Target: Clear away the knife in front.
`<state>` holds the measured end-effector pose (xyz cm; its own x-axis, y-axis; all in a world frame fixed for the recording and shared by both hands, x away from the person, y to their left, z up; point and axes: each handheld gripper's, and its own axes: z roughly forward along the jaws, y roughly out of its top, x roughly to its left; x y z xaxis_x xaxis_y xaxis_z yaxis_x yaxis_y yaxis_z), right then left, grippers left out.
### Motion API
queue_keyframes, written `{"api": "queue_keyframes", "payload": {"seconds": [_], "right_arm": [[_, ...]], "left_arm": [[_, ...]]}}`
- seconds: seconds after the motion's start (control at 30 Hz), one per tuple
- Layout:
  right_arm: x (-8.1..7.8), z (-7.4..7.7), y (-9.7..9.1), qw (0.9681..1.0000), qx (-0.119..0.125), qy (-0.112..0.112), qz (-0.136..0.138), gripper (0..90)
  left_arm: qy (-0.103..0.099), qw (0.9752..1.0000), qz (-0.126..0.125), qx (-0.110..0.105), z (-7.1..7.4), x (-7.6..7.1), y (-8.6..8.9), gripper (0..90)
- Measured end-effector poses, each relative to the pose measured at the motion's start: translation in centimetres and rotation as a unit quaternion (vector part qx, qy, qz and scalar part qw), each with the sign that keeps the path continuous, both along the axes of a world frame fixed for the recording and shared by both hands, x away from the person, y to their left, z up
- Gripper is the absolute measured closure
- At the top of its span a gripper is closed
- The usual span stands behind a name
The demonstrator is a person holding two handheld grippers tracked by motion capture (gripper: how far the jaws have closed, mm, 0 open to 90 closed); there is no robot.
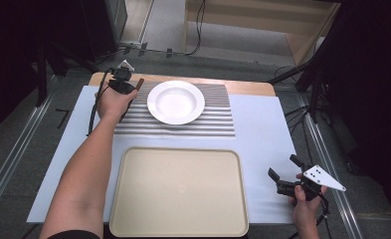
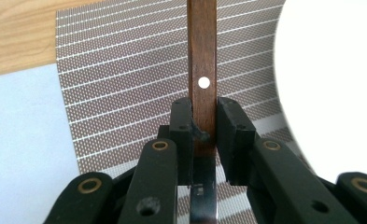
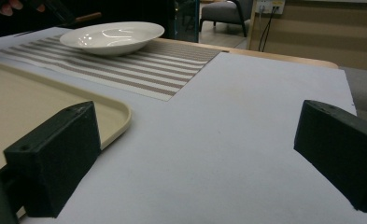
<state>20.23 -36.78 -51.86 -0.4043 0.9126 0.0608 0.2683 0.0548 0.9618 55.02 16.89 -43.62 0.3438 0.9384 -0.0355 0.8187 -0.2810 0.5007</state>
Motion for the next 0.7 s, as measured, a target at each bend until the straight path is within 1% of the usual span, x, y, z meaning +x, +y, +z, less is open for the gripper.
{"api": "queue_keyframes", "payload": {"seconds": [0.07,0.13,0.23,0.3,0.4,0.43,0.47,0.5,0.53,0.57,0.63,0.67,0.7], "right_arm": [[0.0,0.0,0.0,1.0000,0.000,0.000,0.000,0.0],[0.0,0.0,0.0,1.0000,0.000,0.000,0.000,0.0],[0.0,0.0,0.0,1.0000,-0.002,-0.001,0.002,0.0],[0.0,0.0,0.0,1.0000,-0.003,0.000,0.002,0.0],[0.0,0.0,0.1,1.0000,-0.004,-0.001,0.002,0.0],[0.0,0.0,0.1,1.0000,-0.003,0.001,0.002,0.0],[0.0,0.0,0.1,1.0000,-0.004,0.002,0.002,0.0],[0.0,0.0,0.1,1.0000,-0.004,0.002,0.001,0.0],[0.0,0.0,0.1,1.0000,-0.004,0.001,0.002,0.0],[0.0,0.0,0.1,1.0000,-0.004,0.001,0.002,0.0],[0.0,0.0,0.1,1.0000,-0.004,0.002,0.001,0.0],[0.0,0.0,0.1,1.0000,-0.005,0.002,0.001,0.0],[0.0,0.0,0.1,1.0000,-0.005,0.002,0.001,0.0]], "left_arm": [[-0.002,0.9999,-0.002,-0.010,0.4,-0.4,0.2,76.8],[-0.001,0.9997,-0.006,-0.023,0.6,-0.7,0.4,76.8],[-0.002,0.9995,-0.008,-0.031,0.9,-1.4,0.4,76.8],[-0.007,0.9994,-0.014,-0.030,1.1,-1.8,0.3,76.8],[-0.011,0.9991,-0.022,-0.034,1.5,-2.6,0.2,76.8],[-0.011,0.9989,-0.026,-0.037,1.6,-2.9,0.3,76.8],[-0.008,0.9984,-0.029,-0.048,1.7,-3.1,0.4,76.8],[-0.001,0.9979,-0.036,-0.054,1.8,-3.3,0.6,76.8],[-0.001,0.9978,-0.041,-0.052,1.9,-3.5,0.6,76.8],[-0.005,0.9977,-0.045,-0.050,2.1,-3.8,0.6,76.8],[-0.004,0.9968,-0.048,-0.064,2.3,-4.4,0.8,76.7],[-0.007,0.9966,-0.050,-0.066,2.4,-4.7,0.8,76.7],[-0.011,0.9966,-0.053,-0.062,2.5,-5.0,0.8,76.7]]}}
